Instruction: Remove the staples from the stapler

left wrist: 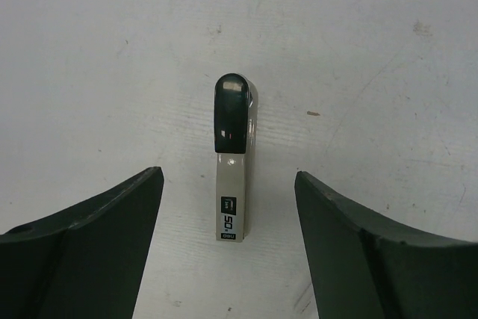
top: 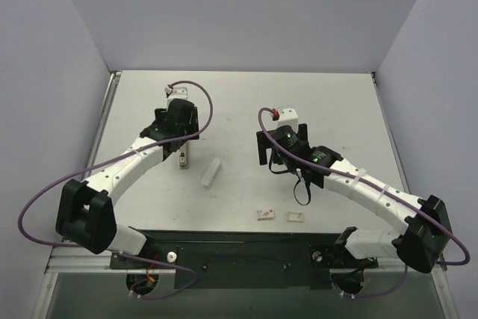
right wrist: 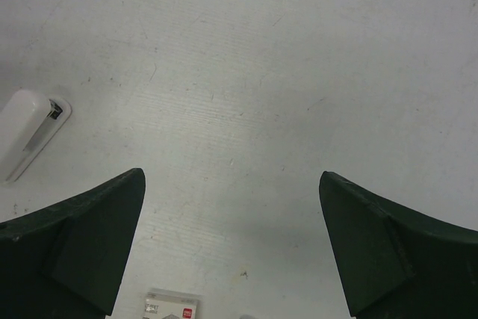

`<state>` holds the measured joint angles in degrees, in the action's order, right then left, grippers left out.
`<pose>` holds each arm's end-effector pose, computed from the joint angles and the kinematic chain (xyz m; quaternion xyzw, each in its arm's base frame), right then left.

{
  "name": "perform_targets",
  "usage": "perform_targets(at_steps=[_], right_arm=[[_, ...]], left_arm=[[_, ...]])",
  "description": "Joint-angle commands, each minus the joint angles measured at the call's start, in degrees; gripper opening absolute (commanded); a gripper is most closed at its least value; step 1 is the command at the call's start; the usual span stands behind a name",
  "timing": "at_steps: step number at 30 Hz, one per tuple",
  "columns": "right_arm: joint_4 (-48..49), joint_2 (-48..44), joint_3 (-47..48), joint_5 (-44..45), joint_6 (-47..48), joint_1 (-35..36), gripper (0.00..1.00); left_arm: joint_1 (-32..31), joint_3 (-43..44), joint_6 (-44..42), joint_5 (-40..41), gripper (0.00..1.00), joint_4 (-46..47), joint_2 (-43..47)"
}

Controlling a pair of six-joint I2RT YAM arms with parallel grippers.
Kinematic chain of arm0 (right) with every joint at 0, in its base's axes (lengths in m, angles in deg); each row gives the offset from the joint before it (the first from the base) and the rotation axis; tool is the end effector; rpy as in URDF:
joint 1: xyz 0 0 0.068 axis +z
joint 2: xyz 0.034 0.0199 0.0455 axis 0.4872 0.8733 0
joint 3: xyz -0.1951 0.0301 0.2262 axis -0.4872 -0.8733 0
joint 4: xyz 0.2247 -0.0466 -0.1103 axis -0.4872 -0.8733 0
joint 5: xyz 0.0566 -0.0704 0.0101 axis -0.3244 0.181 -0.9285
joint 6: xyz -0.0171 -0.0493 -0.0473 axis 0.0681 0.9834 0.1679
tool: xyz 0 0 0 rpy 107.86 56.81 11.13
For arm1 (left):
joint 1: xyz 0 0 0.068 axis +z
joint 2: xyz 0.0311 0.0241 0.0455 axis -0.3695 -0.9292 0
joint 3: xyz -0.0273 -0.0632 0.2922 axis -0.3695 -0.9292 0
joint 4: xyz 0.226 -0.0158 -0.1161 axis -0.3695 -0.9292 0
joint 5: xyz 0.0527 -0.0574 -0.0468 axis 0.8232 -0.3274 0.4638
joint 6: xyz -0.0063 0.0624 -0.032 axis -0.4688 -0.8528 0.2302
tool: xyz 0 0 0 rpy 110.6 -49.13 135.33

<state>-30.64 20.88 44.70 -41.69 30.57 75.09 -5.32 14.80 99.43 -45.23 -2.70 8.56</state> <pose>0.2130 0.1898 0.3171 -0.0899 0.8455 0.1430 0.5065 0.2904 -0.1159 0.2986 -0.0506 0.8868 0.0570 0.4559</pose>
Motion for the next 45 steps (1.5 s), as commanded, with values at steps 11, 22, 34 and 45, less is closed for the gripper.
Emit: perform_targets(at_steps=[11,22,34,45], right_arm=[[0.2,2.7,-0.3,-1.0,0.8,2.8,0.95],[0.4,4.8,0.3,-2.0,0.7,3.9,0.95],[0.1,7.9,2.3,-2.3,0.8,5.7,0.95],[-0.2,8.8,3.2,-1.3,0.7,7.2,0.95]], left_arm=[[4.5,-0.1,-3.4,-9.2,0.87,7.1,-9.6],[6.2,-0.5,-4.1,-10.7,0.88,10.0,-14.6],[9.1,0.2,-3.4,-14.1,0.80,11.6,-16.6],[10.3,0.0,-3.6,-17.8,0.58,13.6,-17.2]])
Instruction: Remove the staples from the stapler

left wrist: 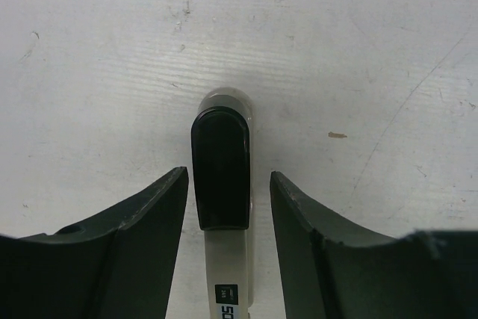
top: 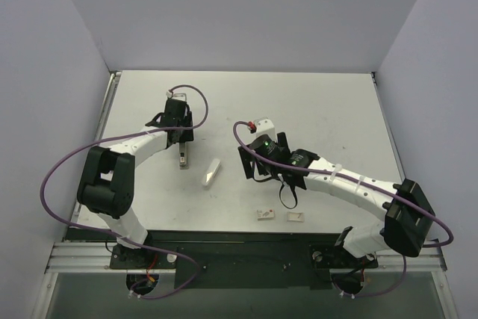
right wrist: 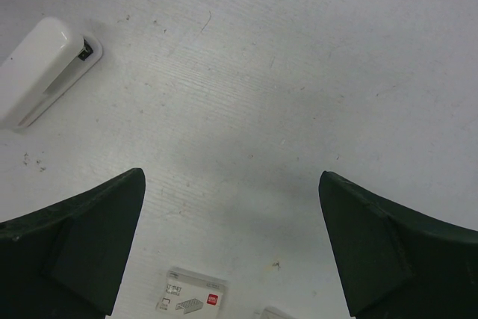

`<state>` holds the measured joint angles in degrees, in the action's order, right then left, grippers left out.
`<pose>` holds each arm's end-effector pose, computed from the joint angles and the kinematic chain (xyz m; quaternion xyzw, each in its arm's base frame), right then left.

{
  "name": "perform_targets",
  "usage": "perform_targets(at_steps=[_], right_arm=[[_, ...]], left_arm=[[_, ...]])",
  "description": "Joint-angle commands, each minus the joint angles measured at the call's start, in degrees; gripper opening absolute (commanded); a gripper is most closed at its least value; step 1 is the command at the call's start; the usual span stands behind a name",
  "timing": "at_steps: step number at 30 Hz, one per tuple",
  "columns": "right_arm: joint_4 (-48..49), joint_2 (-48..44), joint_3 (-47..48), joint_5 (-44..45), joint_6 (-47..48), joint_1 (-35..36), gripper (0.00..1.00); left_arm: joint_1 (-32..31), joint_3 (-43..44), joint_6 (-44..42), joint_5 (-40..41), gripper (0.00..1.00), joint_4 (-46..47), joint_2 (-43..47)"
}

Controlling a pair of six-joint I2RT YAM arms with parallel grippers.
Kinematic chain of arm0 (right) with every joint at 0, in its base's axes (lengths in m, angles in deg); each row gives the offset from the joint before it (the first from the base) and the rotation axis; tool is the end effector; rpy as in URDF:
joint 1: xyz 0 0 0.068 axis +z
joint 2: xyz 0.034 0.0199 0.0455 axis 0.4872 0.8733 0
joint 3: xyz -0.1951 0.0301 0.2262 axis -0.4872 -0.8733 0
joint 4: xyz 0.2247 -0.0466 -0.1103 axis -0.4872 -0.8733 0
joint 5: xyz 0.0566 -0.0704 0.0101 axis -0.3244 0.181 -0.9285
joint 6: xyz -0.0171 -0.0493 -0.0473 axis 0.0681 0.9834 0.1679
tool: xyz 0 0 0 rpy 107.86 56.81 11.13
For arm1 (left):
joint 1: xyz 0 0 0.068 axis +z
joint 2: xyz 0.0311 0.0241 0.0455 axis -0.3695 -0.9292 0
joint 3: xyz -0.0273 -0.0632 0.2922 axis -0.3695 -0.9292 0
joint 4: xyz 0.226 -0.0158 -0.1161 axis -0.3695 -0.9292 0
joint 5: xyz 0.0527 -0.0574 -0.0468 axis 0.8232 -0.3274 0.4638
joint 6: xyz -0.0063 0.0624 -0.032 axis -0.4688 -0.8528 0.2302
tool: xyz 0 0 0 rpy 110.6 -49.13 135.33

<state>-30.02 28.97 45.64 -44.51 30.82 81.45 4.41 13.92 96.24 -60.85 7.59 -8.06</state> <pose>0.2066 0.2373 0.2841 -0.1666 0.8632 0.1550 0.4507 0.3584 -0.0967 0.2117 -0.0390 0.9295 0.0079 0.3666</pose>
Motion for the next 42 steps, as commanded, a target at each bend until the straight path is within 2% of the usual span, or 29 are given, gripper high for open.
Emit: perform_targets(at_steps=[1,5,11,26,28,31,34,35,36,42], right_arm=[[-0.9,0.8,2.2,1.6,0.4,0.9,0.95],[-0.9,0.7,2.3,1.7,0.3,1.2,0.95],[-1.0,0.7,2.1,2.0,0.1,1.7,0.95],[-1.0,-0.6,1.2,2.4,0.1,2.1,0.95],[-1.0,-0.7,1.1,2.4,0.2,2.1,0.94],[-1.3,-1.2,0.7,2.7,0.1,2.1,0.93],[-1.9,-2.9,0.5,2.8,0.0,2.1,0.92],[-2.2,-3.2,0.7,2.9,-0.4,2.1,0.92],[-2.9,-4.2,1.1,2.9,-0.6,2.2,0.92],[-6.2,-9.0,1.5,3.2,-0.8,2.1,0.92]], left_arm=[[0.7,0.8,-0.4,-2.2,0.56,3.4,-0.6],[0.8,0.4,-0.5,-2.2,0.55,3.8,-0.4],[0.8,0.3,-0.7,-2.2,0.48,4.1,-0.7],[0.8,0.1,-0.9,-1.3,0.42,4.2,-1.3],[0.8,0.1,-1.0,-1.1,0.38,4.1,-1.4],[0.7,-0.2,-0.7,-1.3,0.21,4.4,-1.0],[0.5,-1.0,-0.5,-4.1,0.16,5.1,-0.1],[0.2,-1.0,-0.5,-5.3,0.06,5.2,0.2],[0.1,-1.0,-0.3,-5.6,0.00,5.0,0.9],[-2.3,-1.1,-0.8,-6.0,0.00,3.7,6.3]])
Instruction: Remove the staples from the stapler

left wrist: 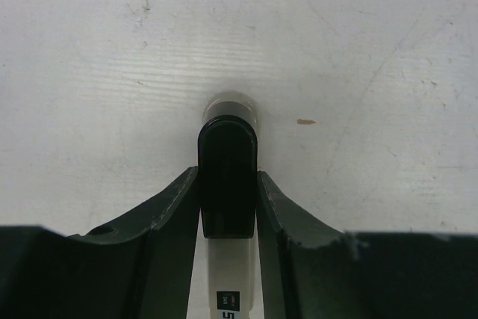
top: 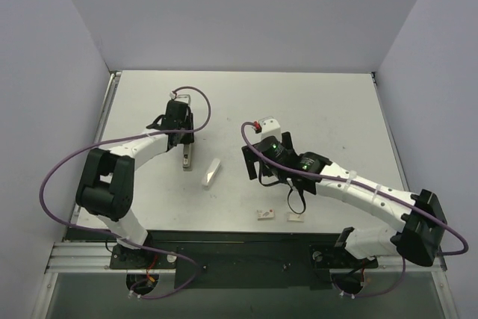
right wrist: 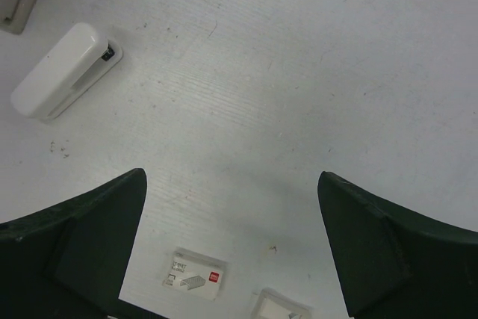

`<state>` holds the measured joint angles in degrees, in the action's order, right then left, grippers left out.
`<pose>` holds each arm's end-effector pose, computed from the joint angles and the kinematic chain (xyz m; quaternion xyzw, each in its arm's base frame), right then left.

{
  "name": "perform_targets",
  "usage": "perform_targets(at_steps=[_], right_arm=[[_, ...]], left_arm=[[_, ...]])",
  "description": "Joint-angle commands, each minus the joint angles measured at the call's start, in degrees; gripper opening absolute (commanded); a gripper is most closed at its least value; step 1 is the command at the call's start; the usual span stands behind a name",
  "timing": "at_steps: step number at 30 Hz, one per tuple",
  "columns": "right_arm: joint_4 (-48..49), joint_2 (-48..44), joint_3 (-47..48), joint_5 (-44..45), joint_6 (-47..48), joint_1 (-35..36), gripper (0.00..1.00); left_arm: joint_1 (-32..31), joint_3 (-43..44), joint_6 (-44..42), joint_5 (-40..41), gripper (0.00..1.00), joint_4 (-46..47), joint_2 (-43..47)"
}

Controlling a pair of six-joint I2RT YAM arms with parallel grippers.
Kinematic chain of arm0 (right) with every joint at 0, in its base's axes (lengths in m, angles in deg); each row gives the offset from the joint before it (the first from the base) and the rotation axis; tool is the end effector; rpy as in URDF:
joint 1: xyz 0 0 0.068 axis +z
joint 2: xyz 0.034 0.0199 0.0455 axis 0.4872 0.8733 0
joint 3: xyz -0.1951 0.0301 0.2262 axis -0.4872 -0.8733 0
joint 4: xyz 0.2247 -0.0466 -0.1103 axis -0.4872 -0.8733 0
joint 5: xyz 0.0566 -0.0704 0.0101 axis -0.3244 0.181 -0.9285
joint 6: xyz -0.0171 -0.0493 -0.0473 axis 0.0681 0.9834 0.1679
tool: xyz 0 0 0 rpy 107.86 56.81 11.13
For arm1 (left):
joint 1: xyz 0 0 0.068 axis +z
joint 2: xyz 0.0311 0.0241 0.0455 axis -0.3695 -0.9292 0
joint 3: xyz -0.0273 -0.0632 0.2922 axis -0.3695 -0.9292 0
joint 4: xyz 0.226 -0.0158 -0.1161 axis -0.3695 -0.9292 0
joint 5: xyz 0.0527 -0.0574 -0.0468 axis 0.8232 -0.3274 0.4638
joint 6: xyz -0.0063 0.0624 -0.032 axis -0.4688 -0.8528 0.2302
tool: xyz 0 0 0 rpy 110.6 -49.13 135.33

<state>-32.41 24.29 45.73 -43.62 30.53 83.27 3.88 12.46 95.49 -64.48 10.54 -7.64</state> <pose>0.1892 0.2288 0.3037 -0.1687 0.8525 0.1699 0.4648 0.3563 -0.1034 0.2102 -0.0191 0.9270 -0.0250 0.3738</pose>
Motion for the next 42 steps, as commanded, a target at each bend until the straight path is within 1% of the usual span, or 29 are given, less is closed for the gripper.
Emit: perform_targets(at_steps=[1,10,13,17,18,19,22,23,24,25,26,27,33,39,42], right_arm=[[-4.1,-5.5,1.4,2.3,-0.7,0.4,0.92],[-7.4,-11.9,1.9,1.3,-1.2,0.6,0.92],[-8.8,-13.7,2.6,0.6,-0.9,0.7,0.92],[-11.7,-16.5,3.7,0.2,1.1,1.4,0.92],[-12.0,-17.1,3.8,-0.3,2.5,1.4,0.91],[-13.1,-18.2,4.1,-1.3,3.1,1.4,0.91],[-14.6,-21.3,4.7,-3.0,5.2,1.4,0.89],[-15.0,-21.9,4.6,-4.7,5.5,1.5,0.89],[-15.1,-23.0,4.7,-5.6,5.9,1.4,0.89],[-15.2,-23.5,4.6,-8.3,6.0,1.5,0.89],[-15.4,-24.1,4.8,-9.7,6.3,1.6,0.88],[-16.0,-24.3,5.0,-12.9,6.9,1.7,0.88],[-17.3,-24.2,6.1,-22.3,11.3,4.2,0.87],[-18.3,-22.7,10.6,-25.1,15.9,6.4,0.85],[-18.3,-21.8,13.0,-30.7,18.9,6.4,0.85]], left_arm=[[-2.5,0.6,-0.1,-2.5,0.00,0.5,7.5],[-7.7,3.5,-1.8,-0.6,0.00,-5.3,17.6],[-8.8,4.2,-2.3,-2.6,0.00,-6.9,22.1],[-10.2,4.7,-3.3,-9.2,0.00,-9.2,26.7],[-10.4,5.2,-3.6,-12.5,0.00,-9.8,26.9],[-10.6,5.5,-3.7,-13.9,0.00,-11.5,27.9],[-11.6,5.3,-4.3,-20.4,0.00,-12.8,29.9],[-11.8,5.0,-4.3,-21.4,0.00,-13.0,31.1],[-12.2,4.4,-4.1,-24.5,0.00,-13.0,31.8],[-12.3,4.1,-3.9,-25.7,0.00,-13.0,32.9],[-12.8,3.5,-3.8,-28.9,0.00,-13.0,34.0],[-13.3,3.2,-4.0,-30.2,0.00,-13.3,34.5],[-15.2,1.1,-4.8,-42.8,0.00,-15.2,38.5],[-17.0,-3.3,-3.6,-51.6,0.00,-14.6,42.3],[-17.2,-4.8,-3.5,-55.0,0.00,-13.8,43.7]])
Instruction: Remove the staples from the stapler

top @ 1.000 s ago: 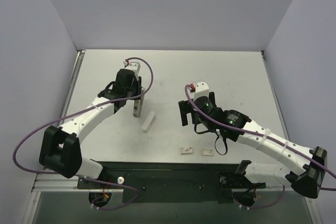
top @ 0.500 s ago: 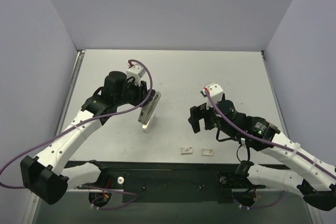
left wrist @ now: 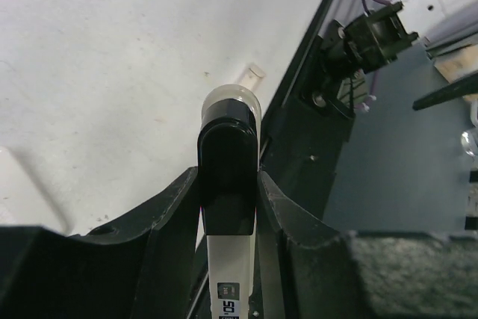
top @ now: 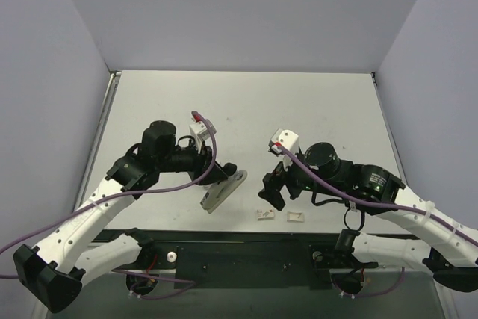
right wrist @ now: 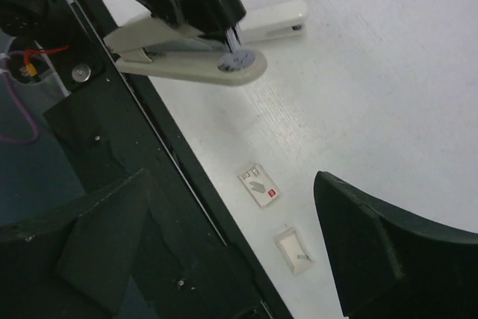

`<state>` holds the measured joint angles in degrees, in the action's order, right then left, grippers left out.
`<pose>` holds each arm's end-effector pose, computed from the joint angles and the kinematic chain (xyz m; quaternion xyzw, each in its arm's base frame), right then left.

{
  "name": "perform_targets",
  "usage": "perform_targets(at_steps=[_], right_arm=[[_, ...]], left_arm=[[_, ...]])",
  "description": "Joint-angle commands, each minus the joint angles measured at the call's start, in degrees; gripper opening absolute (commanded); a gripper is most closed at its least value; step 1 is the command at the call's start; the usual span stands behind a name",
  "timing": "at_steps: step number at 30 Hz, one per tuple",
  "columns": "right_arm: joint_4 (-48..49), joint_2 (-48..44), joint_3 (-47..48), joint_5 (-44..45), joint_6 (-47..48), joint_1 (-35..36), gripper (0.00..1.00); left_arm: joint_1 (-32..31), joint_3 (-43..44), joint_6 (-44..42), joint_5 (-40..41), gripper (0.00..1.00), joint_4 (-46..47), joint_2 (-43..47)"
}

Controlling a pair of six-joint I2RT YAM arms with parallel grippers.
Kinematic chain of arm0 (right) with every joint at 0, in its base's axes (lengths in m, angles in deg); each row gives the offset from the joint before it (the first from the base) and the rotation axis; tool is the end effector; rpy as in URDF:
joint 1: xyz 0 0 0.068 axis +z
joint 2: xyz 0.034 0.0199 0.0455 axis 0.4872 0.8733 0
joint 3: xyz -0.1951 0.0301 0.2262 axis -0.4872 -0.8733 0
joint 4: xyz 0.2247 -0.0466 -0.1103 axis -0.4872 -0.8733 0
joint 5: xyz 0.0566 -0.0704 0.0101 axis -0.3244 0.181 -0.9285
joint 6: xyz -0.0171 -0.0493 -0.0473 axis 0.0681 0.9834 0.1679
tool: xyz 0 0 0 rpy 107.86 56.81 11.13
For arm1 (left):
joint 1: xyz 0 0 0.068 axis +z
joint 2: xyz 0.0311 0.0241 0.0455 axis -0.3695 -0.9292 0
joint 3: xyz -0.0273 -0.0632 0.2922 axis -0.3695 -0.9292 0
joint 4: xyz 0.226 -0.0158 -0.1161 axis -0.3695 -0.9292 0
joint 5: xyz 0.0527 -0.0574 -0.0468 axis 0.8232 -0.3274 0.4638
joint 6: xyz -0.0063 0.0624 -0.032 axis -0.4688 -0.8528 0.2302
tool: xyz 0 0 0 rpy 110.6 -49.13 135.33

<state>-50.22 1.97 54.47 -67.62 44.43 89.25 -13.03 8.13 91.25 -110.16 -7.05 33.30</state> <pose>0.0895 0.1647 0.4085 -0.3842 0.7204 0.3458 0.4625 0.1484 -0.1432 0.3556 0.3151 0.7697 -0.4321 0.3487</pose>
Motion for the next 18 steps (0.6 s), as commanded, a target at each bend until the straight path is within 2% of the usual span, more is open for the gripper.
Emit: perform_targets(at_steps=[1,4,7,10,18], right_arm=[[-0.4,1.4,5.2,-7.9,6.0,0.5,0.85],[-0.4,3.0,7.0,-12.5,8.1,0.5,0.83],[0.3,4.5,8.3,-16.6,8.9,0.5,0.76],[1.2,5.6,8.9,-20.7,10.3,0.5,0.75],[2.0,8.6,10.7,-24.0,11.1,0.3,0.72]], left_arm=[[-0.3,-1.2,1.1,-11.5,0.00,4.3,2.9],[-0.7,-2.6,1.8,-15.4,0.00,6.7,4.3],[-0.9,-3.8,2.4,-17.7,0.00,8.2,5.6],[-1.0,-4.9,3.5,-19.7,0.00,10.5,6.9],[-1.1,-5.8,4.7,-22.7,0.00,13.7,9.5]])
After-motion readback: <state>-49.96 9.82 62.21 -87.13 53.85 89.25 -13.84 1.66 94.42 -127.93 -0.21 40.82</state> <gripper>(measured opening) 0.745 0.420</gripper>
